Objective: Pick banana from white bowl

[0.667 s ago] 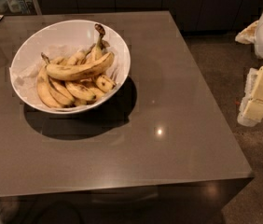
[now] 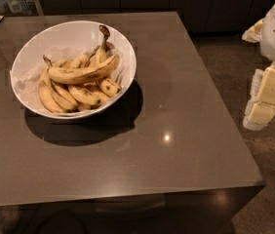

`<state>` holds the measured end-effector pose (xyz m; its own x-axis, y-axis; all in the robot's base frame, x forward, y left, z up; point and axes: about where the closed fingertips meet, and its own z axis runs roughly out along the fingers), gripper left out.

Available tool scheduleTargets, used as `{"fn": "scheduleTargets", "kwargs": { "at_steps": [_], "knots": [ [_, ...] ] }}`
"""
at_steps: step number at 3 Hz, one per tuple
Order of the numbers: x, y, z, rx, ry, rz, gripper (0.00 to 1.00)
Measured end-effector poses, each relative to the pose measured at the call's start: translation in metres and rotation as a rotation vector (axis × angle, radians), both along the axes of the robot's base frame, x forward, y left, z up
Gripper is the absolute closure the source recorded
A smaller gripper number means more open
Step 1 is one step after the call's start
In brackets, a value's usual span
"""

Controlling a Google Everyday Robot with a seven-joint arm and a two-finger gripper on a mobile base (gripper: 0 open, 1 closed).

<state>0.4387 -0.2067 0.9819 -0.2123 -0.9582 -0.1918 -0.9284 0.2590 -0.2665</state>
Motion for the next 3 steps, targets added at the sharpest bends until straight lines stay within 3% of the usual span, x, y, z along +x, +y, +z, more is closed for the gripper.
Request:
{"fn": "scheduleTargets", "kwargs": {
  "at_steps": [1, 3],
  "knots": [
    [0.001, 0.03, 0.015, -0.06, -0.017, 0.041, 0.0],
    [0.007, 0.101, 0.034, -0.194, -0.021, 0.196, 0.0]
  ]
}}
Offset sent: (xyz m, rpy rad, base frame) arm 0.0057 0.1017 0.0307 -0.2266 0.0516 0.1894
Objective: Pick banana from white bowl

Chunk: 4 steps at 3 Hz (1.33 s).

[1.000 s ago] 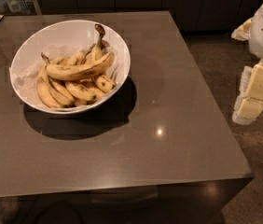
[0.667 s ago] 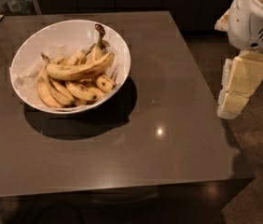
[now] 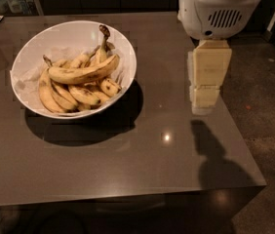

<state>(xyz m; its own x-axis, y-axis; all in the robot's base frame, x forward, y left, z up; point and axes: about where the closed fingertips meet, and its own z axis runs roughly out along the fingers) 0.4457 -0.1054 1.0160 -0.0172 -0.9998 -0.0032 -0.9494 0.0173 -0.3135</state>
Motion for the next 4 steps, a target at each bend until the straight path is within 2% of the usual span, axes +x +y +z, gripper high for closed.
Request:
{"fn": "scheduleTargets", "kwargs": {
  "at_steps": [1, 2, 3, 4],
  "knots": [
    [0.002, 0.006, 0.008, 0.016, -0.037, 0.009, 0.0],
    [0.019, 0.038, 0.012, 0.033, -0.084, 0.081, 0.0],
    [0.049, 0.108, 0.0, -0.024, -0.1, 0.263, 0.0],
    [0.047, 0.109, 0.003, -0.009, -0.123, 0.249, 0.0]
  ]
}}
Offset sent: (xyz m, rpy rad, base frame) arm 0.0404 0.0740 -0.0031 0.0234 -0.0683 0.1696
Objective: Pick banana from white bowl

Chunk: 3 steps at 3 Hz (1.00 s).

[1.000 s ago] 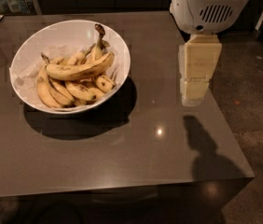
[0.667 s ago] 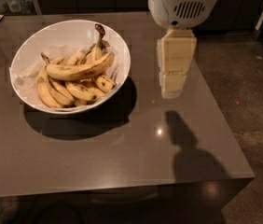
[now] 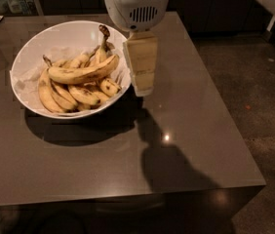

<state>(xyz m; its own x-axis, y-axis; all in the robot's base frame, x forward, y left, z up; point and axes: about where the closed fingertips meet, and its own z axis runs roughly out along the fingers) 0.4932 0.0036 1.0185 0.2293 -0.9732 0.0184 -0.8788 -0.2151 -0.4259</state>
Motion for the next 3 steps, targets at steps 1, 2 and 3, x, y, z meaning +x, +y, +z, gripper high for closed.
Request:
{"fn": "scheduleTargets", "kwargs": {
  "at_steps": [1, 2, 3],
  "knots": [
    [0.012, 0.028, 0.005, 0.013, -0.041, 0.047, 0.0],
    [0.024, 0.053, 0.006, 0.001, -0.063, 0.104, 0.09],
    [0.033, 0.071, -0.005, -0.007, -0.045, 0.146, 0.24]
  ]
}}
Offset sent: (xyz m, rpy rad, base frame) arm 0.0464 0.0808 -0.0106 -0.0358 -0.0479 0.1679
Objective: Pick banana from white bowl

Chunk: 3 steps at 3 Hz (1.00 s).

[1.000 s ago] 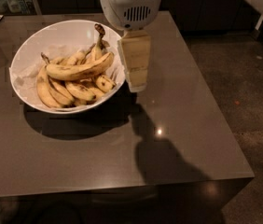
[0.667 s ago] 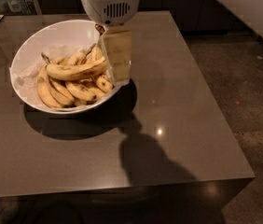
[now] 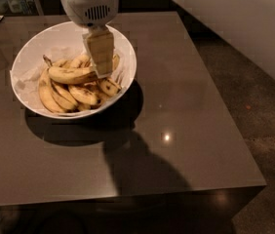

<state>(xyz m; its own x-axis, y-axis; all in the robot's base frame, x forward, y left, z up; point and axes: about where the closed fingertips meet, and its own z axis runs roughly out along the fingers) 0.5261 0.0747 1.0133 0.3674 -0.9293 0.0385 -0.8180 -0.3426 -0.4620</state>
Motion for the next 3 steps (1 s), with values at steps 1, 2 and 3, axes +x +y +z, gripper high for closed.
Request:
{"fn": "scheduleTargets", "kwargs": {
  "at_steps": [1, 2, 3],
  "knots": [
    [0.008, 0.01, -0.022, -0.008, 0.054, 0.017, 0.28],
    [0.019, 0.015, -0.047, -0.013, 0.127, 0.014, 0.31],
    [0.03, 0.018, -0.065, -0.019, 0.184, 0.012, 0.37]
  ]
}}
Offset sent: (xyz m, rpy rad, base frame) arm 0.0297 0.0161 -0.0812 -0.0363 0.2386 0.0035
